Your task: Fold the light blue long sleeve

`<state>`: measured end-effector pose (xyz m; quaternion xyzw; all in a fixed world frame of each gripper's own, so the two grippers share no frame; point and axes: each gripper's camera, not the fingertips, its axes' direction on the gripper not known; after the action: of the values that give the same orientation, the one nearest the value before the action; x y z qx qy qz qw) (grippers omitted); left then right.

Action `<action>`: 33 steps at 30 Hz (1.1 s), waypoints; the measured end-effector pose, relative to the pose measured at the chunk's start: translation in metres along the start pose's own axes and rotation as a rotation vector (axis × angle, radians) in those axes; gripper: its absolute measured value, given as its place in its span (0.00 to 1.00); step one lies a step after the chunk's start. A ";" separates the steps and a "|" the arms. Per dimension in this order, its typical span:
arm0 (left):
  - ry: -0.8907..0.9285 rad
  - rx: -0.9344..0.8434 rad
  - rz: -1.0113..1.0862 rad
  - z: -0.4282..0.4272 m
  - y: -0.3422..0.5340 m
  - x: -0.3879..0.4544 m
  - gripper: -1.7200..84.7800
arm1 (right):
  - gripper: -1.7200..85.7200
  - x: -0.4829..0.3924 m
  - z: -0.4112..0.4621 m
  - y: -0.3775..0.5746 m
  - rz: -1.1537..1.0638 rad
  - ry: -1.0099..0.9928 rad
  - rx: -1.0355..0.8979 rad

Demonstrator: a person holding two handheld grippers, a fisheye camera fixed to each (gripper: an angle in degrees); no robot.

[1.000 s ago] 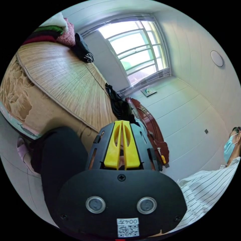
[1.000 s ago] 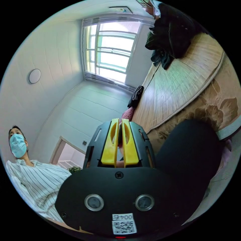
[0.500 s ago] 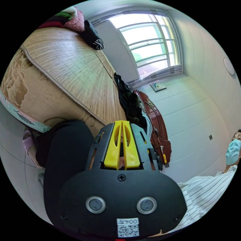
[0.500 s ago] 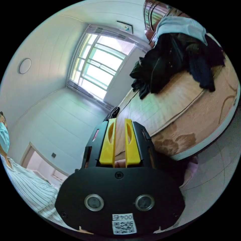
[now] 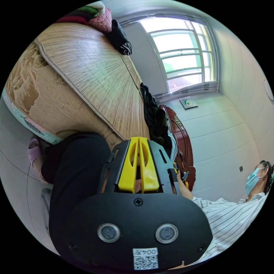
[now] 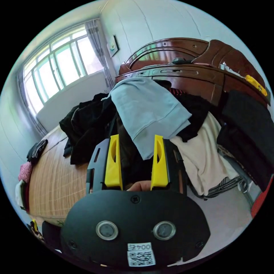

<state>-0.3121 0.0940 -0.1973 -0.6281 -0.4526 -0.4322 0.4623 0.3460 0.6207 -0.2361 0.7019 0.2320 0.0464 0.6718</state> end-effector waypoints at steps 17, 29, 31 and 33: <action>-0.055 -0.070 -0.014 -0.002 -0.057 -0.015 0.02 | 0.07 0.020 0.001 -0.057 0.020 -0.321 -0.168; -0.017 -0.074 -0.028 -0.014 -0.086 -0.027 0.02 | 0.01 -0.221 -0.092 0.015 -0.457 -0.811 -0.138; -0.013 -0.074 -0.031 -0.017 -0.090 -0.029 0.02 | 0.02 -0.256 -0.088 0.048 -0.462 -0.871 -0.191; -0.006 -0.074 -0.033 -0.020 -0.095 -0.032 0.02 | 0.02 -0.301 -0.085 0.091 -0.514 -0.919 -0.264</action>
<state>-0.4131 0.0841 -0.2058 -0.6385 -0.4483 -0.4543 0.4300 0.0705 0.5833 -0.0665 0.4803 0.0705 -0.4023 0.7762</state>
